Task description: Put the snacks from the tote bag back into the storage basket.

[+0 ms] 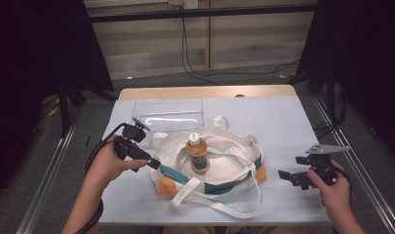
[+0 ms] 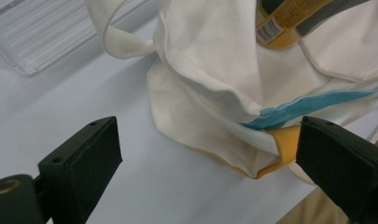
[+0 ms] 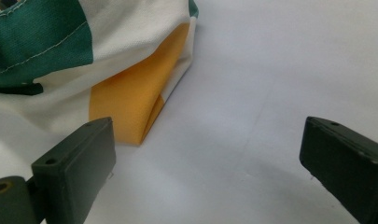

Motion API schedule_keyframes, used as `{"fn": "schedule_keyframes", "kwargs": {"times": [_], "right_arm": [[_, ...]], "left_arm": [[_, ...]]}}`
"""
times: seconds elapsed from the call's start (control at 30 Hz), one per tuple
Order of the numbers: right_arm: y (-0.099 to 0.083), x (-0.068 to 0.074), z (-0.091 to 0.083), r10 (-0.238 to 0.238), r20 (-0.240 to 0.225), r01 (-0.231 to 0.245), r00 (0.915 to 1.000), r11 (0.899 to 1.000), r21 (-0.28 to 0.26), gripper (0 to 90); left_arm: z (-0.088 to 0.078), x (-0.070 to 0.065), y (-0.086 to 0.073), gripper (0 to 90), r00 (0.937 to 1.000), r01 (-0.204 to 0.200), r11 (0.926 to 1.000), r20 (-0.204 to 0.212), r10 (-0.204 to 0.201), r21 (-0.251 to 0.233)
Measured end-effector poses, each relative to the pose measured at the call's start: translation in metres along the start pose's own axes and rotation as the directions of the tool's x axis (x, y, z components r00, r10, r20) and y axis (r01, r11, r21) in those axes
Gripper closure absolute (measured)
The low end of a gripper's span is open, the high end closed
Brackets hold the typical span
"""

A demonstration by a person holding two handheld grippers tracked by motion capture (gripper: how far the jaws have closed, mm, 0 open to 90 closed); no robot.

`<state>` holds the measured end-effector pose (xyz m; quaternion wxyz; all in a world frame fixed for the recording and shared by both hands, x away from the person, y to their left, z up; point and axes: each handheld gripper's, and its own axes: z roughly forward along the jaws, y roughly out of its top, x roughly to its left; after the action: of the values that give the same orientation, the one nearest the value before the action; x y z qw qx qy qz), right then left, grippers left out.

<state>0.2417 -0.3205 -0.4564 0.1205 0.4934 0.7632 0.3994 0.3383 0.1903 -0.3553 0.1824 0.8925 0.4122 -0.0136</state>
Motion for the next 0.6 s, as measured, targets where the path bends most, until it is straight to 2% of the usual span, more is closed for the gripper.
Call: {"fn": "schedule_keyframes", "kwargs": {"times": [0.1, 0.13, 0.17, 0.23, 0.33, 0.6], "right_arm": [[0.000, 0.001, 0.000, 0.003, -0.001, -0.003, 1.0000, 1.000, 0.003, 3.5], [0.000, 0.001, 0.000, 0.002, -0.002, -0.002, 1.0000, 1.000, 0.004, 3.5], [0.000, 0.001, 0.000, -0.002, 0.001, 0.002, 1.0000, 1.000, 0.002, 3.5], [0.000, 0.001, 0.001, -0.006, -0.002, 0.006, 1.0000, 1.000, -0.001, 3.5], [0.000, 0.001, 0.001, -0.005, -0.003, 0.005, 1.0000, 1.000, 0.002, 3.5], [0.000, 0.001, 0.001, -0.002, -0.007, 0.002, 1.0000, 1.000, 0.005, 3.5]], "left_arm": [[-0.001, -0.002, 0.004, 6.8, 1.0000, -0.006, 1.0000, 0.000, 0.006, -0.003], [0.000, -0.005, 0.005, 6.8, 0.9999, 0.012, 0.9998, 0.007, -0.012, -0.016], [-0.001, -0.005, 0.006, 6.8, 1.0000, -0.005, 1.0000, 0.008, 0.005, -0.003], [0.000, -0.008, 0.009, 6.8, 0.9999, 0.004, 0.9999, 0.011, -0.004, -0.013], [-0.001, -0.009, 0.013, 6.9, 0.9997, -0.023, 0.9997, 0.012, 0.023, 0.004], [-0.001, -0.016, 0.022, 7.1, 0.9994, -0.032, 0.9994, 0.014, 0.032, 0.012]]}}
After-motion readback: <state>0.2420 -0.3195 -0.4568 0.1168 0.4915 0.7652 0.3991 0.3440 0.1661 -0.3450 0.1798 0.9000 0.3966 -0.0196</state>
